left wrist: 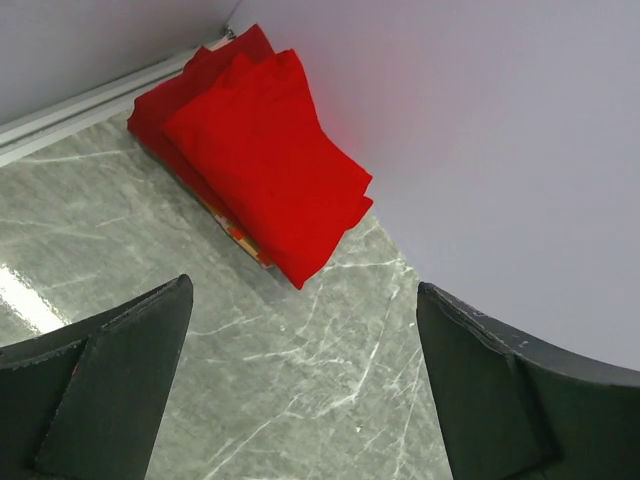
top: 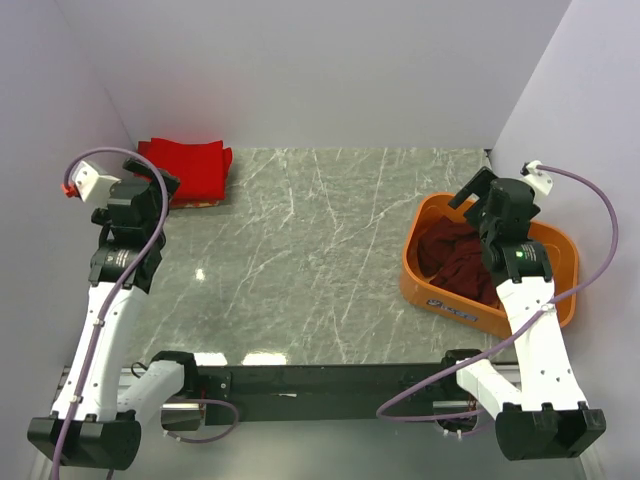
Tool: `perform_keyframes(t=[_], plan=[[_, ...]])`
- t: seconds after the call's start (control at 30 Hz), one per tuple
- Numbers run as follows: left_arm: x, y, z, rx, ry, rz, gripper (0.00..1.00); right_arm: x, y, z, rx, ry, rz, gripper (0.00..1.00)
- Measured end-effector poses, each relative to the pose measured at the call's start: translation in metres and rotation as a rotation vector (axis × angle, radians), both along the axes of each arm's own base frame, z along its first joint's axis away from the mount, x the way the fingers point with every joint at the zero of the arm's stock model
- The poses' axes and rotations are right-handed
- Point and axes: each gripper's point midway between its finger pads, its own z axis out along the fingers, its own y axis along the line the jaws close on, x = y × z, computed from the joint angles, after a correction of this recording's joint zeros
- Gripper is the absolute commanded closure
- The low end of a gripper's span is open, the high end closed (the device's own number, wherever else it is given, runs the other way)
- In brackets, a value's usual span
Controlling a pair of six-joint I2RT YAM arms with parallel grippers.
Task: Fold and stack the t-shirts
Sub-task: Grab the tshirt from the pile
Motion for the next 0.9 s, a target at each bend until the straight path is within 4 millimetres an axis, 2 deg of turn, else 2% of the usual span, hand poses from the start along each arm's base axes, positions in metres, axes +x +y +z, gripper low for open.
perform_keyframes(t=[0.17, 0.33, 0.47, 0.67, 0.77, 0.9], plan=[[0.007, -0.003, -0.008, 0.000, 0.024, -0.017, 0.01, -0.004, 0.000, 0.003, -0.030, 0.000, 0.025, 0.00], [0.014, -0.008, -0.007, -0.004, 0.010, -0.042, 0.01, -0.010, 0.001, -0.014, -0.038, 0.117, 0.036, 0.00], [0.022, -0.012, -0.008, -0.001, 0.009, -0.068, 0.01, -0.015, -0.013, -0.048, -0.017, 0.253, -0.018, 0.00], [0.035, -0.016, -0.028, 0.009, 0.071, -0.085, 0.01, -0.042, -0.061, -0.122, 0.079, 0.454, -0.185, 0.03], [0.038, -0.016, -0.034, 0.011, 0.090, -0.088, 0.01, -0.044, -0.065, -0.149, 0.106, 0.541, -0.198, 0.05], [0.039, -0.016, -0.036, 0.015, 0.096, -0.089, 0.01, -0.033, -0.067, -0.184, 0.129, 0.625, -0.197, 0.10]])
